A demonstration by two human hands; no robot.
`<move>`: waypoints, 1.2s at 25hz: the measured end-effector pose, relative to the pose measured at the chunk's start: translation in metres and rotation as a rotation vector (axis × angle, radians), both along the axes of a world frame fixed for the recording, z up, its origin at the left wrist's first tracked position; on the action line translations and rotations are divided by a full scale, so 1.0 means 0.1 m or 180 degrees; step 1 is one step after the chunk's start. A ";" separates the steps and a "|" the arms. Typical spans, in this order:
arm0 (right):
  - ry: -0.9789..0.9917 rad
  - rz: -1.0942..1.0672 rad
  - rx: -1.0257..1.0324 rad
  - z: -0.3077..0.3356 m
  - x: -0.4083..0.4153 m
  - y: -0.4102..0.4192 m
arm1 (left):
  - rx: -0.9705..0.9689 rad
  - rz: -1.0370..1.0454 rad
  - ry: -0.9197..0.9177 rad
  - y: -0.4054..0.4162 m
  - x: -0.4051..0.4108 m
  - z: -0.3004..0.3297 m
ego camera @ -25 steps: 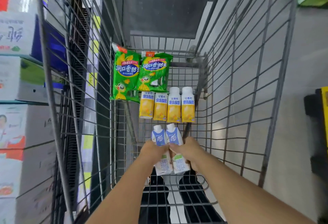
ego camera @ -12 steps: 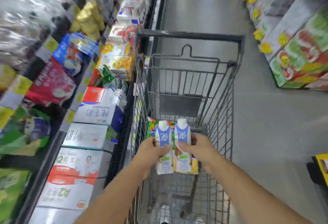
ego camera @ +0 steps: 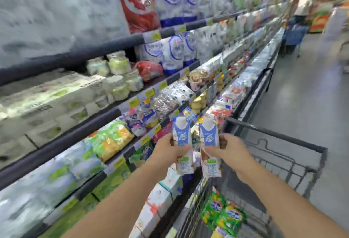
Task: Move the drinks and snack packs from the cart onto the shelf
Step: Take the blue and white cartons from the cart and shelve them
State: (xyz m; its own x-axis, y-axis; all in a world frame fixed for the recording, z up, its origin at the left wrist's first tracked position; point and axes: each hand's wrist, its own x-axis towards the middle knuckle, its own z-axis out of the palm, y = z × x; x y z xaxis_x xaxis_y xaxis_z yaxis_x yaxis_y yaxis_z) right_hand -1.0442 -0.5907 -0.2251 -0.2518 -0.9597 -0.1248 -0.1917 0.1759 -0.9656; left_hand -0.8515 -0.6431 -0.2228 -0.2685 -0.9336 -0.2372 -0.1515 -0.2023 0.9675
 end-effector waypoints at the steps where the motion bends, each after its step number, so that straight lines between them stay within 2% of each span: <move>1: 0.0064 0.0173 -0.0124 0.11 0.14 0.00 | -0.0084 0.0178 0.0052 0.10 0.17 0.12; 5: -0.0018 0.1021 -0.0465 0.58 1.02 0.18 | -0.0465 0.1038 -0.0012 0.74 1.08 0.54; 9: 0.0099 0.1688 -0.0748 0.88 2.05 0.42 | -0.0595 0.1696 -0.0040 1.44 2.12 0.80; 17: 0.0085 0.2971 -0.0928 1.12 4.78 1.52 | -0.0767 0.2949 -0.0227 3.30 4.53 0.99; 24: 0.0113 0.3409 -0.0990 1.11 6.91 2.44 | -0.0795 0.3364 -0.0444 4.43 6.38 1.04; 30: 0.0235 0.3333 -0.0912 1.17 7.78 2.56 | -0.0978 0.3568 -0.0526 4.45 7.21 1.08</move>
State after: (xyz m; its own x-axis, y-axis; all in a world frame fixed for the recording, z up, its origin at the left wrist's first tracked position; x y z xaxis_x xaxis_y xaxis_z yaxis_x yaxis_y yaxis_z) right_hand -0.2659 -0.3350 -0.1082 0.7105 -0.6935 0.1197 -0.1746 -0.3384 -0.9247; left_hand -0.1308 -0.1979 -0.1153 0.7531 -0.6525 0.0843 -0.1653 -0.0637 0.9842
